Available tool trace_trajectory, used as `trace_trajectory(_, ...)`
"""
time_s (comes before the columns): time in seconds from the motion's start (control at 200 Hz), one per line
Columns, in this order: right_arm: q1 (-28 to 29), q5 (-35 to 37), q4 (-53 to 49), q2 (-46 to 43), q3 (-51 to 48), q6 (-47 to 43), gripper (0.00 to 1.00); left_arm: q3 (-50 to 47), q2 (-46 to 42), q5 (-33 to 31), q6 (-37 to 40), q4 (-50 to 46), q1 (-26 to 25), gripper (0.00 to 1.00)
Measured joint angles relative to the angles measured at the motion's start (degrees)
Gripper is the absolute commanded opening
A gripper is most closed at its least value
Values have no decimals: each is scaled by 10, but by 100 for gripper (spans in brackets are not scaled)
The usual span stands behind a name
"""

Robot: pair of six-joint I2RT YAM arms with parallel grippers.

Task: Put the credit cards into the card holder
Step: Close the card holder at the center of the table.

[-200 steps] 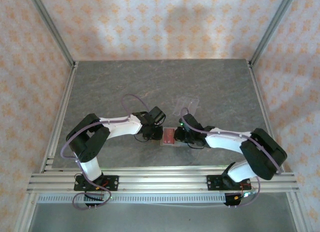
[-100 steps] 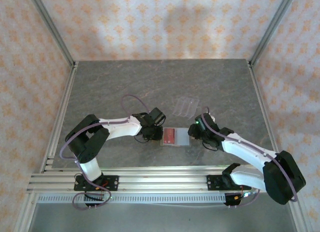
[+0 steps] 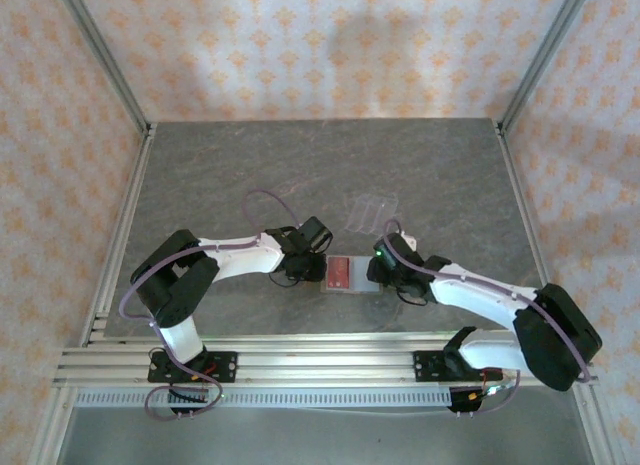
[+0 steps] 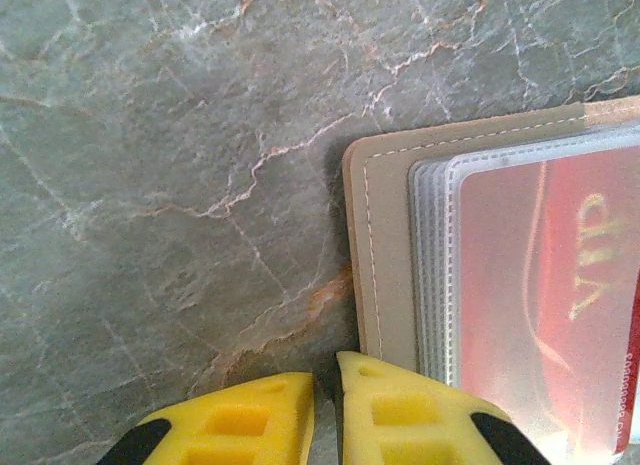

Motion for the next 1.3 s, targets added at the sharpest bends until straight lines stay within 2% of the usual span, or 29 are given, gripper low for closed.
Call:
trace_trajectory(0.15,7,48,-20,35,21,0,54,0,0,0,0,0,0,15)
trace_trajectory(0.295,18,65,-23,51,25,0,54,0,0,0,0,0,0,15)
trace_trajectory(0.385,27,70,-25,51,28,0,50,0,0,0,0,0,0,15)
trace_trajectory(0.901,30,118,-70,49,46,6,0,-2,-3,-4,0,1,-3,15)
trace_trajectory(1.106,30,104,-78,-5,44,7,0,14,6,-38,1,-14,-23,15)
trace_trajectory(1.301,30,29,-45,-82,41,3,0,31,17,-70,-12,-35,-40,15)
